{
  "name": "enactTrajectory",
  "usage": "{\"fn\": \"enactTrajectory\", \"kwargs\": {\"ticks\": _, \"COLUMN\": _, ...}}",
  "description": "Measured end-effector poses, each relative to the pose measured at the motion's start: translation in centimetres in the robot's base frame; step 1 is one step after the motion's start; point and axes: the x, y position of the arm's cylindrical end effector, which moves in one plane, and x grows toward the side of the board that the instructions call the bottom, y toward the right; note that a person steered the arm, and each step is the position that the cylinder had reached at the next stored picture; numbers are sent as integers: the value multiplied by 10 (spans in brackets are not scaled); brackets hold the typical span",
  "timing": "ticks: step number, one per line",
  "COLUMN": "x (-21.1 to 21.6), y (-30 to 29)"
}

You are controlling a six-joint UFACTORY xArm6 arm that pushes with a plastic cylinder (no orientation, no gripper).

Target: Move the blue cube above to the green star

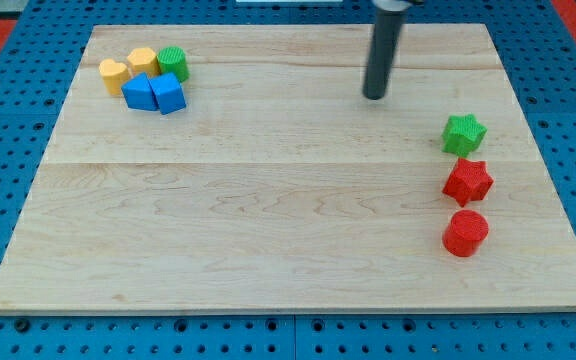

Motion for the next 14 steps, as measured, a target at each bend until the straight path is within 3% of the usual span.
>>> {"fn": "enactTrajectory", "kwargs": {"ticks": 1, "x": 60, "y": -46}}
{"fn": "enactTrajectory", "kwargs": {"ticks": 2, "x": 84, "y": -130}}
{"fn": "enactTrajectory", "kwargs": {"ticks": 4, "x": 40, "y": -338}}
{"fn": "enactTrajectory", "kwargs": {"ticks": 5, "x": 7, "y": -355}}
{"fn": "enactTrajectory", "kwargs": {"ticks": 8, "x": -8, "y": -153}}
{"fn": "enactTrajectory", "kwargs": {"ticks": 9, "x": -10, "y": -126}}
{"fn": "enactTrajectory", "kwargs": {"ticks": 10, "x": -35, "y": -145}}
{"fn": "enactTrajectory", "kwargs": {"ticks": 11, "x": -43, "y": -127}}
{"fn": "enactTrajectory", "kwargs": {"ticks": 12, "x": -42, "y": -77}}
{"fn": "enactTrajectory", "kwargs": {"ticks": 13, "x": -26, "y": -67}}
{"fn": "enactTrajectory", "kwargs": {"ticks": 14, "x": -23, "y": -94}}
